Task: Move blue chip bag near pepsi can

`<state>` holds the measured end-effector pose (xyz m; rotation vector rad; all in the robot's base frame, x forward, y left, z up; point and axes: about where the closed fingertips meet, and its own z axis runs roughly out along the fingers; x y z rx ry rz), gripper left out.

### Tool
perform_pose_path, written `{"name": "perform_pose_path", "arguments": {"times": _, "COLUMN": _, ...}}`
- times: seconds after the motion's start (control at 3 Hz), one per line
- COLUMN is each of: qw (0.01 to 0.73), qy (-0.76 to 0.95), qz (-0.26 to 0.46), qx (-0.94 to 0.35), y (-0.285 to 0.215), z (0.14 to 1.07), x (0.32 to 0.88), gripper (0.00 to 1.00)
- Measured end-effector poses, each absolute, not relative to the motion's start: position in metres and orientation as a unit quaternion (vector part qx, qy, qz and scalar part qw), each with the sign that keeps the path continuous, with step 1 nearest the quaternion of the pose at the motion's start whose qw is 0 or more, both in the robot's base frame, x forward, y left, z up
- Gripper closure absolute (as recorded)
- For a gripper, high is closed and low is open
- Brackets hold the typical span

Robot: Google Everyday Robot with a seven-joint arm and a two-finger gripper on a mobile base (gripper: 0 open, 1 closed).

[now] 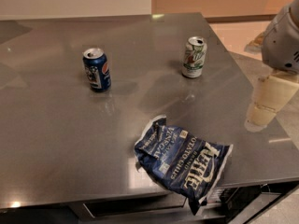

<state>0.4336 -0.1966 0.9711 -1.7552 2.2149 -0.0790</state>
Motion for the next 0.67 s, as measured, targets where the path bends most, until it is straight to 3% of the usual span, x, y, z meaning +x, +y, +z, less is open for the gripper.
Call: {"name": "perform_pose_path", "arguments": {"times": 0.67, "qw": 0.121, "qy": 0.752, "qz": 0.008, "qx": -0.648, "y": -0.150, "z": 0.920, "x": 0.414, "gripper": 0.00}}
